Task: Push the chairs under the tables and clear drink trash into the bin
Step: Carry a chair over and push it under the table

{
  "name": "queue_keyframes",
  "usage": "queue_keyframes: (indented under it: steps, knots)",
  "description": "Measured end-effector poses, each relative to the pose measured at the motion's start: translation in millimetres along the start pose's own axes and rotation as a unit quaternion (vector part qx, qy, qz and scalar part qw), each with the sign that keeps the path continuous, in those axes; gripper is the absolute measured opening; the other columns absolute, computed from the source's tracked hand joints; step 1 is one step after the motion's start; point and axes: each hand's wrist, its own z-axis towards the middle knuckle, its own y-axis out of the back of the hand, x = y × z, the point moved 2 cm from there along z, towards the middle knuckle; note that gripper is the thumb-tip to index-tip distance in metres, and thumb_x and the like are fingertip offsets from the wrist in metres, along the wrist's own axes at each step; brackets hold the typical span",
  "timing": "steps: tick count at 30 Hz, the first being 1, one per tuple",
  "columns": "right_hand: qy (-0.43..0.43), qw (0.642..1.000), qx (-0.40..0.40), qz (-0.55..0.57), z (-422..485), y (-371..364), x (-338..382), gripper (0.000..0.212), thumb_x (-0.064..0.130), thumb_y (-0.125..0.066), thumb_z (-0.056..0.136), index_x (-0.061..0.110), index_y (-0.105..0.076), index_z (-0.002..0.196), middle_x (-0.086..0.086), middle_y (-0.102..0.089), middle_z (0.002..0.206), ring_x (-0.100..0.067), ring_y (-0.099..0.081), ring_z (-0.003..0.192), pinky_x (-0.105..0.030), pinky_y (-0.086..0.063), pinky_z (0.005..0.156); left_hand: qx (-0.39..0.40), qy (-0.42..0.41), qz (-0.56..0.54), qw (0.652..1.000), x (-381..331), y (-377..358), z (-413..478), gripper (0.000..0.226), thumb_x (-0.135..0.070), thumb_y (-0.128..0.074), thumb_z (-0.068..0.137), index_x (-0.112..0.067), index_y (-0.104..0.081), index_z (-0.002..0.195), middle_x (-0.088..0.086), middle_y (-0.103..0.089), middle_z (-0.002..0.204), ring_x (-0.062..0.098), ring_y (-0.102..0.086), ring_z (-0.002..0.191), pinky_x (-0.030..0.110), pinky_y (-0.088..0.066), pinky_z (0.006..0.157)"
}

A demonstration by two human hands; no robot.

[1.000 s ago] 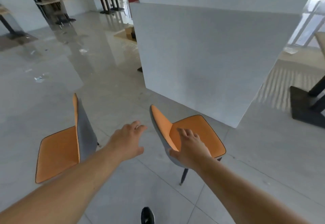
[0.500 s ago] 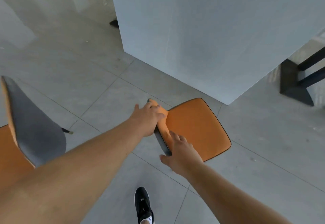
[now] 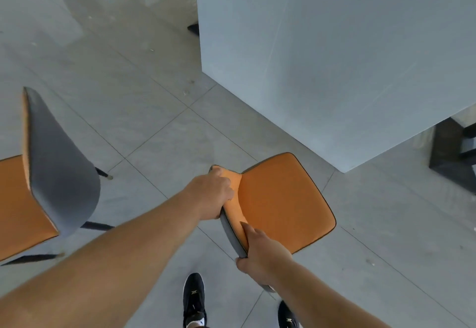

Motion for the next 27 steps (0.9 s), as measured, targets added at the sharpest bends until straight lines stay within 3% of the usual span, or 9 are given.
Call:
queue_keyframes:
  steps: [7,13,18,21,24,27]
  knots:
    - [0.153,0.977,0.060,-0.134,-38,-18,-36,0.089,0.054,-0.059,0.085,0.038,-0.014,0.160,-0.001,-0.050,0.134,-0.031,-0.061,0.108,-0.041,-0.052,0.077,0.015,0.164,-0.085,0.983,-81,-40,-83,0.037,-0.016,-0.062,0.094,-0.021,-0.063,0.130,0.001,-0.054,0.137,0.029,-0.027,0.148,0.044,-0.055,0.092]
    - [0.299,0.896,0.106,-0.310,-85,-50,-63,0.083,0.050,-0.061,0.090,0.036,-0.018,0.159,0.000,-0.054,0.132,-0.028,-0.062,0.105,-0.040,-0.055,0.077,-0.011,0.352,-0.202,0.914,-200,-92,-169,0.036,-0.030,-0.068,0.093,-0.025,-0.063,0.128,-0.002,-0.056,0.129,0.024,-0.039,0.131,0.041,-0.055,0.090]
    - [0.408,0.783,0.108,-0.457,-134,-113,-53,0.072,0.051,-0.064,0.088,0.038,-0.029,0.150,0.001,-0.057,0.125,-0.024,-0.064,0.100,-0.035,-0.046,0.065,-0.015,0.493,-0.274,0.826,-303,-156,-254,0.037,-0.039,-0.064,0.096,-0.024,-0.060,0.130,0.000,-0.055,0.128,0.026,-0.042,0.125,0.042,-0.053,0.095]
    - [0.454,0.714,0.117,-0.520,-164,-165,-27,0.072,0.048,-0.064,0.089,0.041,-0.028,0.151,-0.001,-0.057,0.129,-0.026,-0.063,0.104,-0.040,-0.053,0.077,-0.001,0.559,-0.303,0.772,-355,-196,-308,0.037,-0.043,-0.062,0.098,-0.023,-0.059,0.130,0.001,-0.056,0.123,0.027,-0.045,0.119,0.043,-0.052,0.099]
    - [0.485,0.679,0.121,-0.538,-193,-211,7,0.066,0.034,-0.059,0.097,0.045,-0.029,0.154,-0.001,-0.059,0.129,-0.026,-0.061,0.107,-0.040,-0.052,0.087,-0.023,0.621,-0.346,0.703,-393,-229,-364,0.035,-0.045,-0.063,0.097,-0.024,-0.062,0.125,0.000,-0.059,0.115,0.024,-0.049,0.110,0.040,-0.052,0.095]
    - [0.506,0.667,0.098,-0.538,-230,-255,43,0.058,0.025,-0.046,0.100,0.052,-0.035,0.151,0.003,-0.060,0.131,-0.027,-0.060,0.112,-0.045,-0.053,0.092,-0.052,0.674,-0.396,0.622,-427,-258,-419,0.034,-0.050,-0.068,0.094,-0.029,-0.064,0.120,-0.003,-0.060,0.110,0.019,-0.052,0.102,0.034,-0.050,0.085]
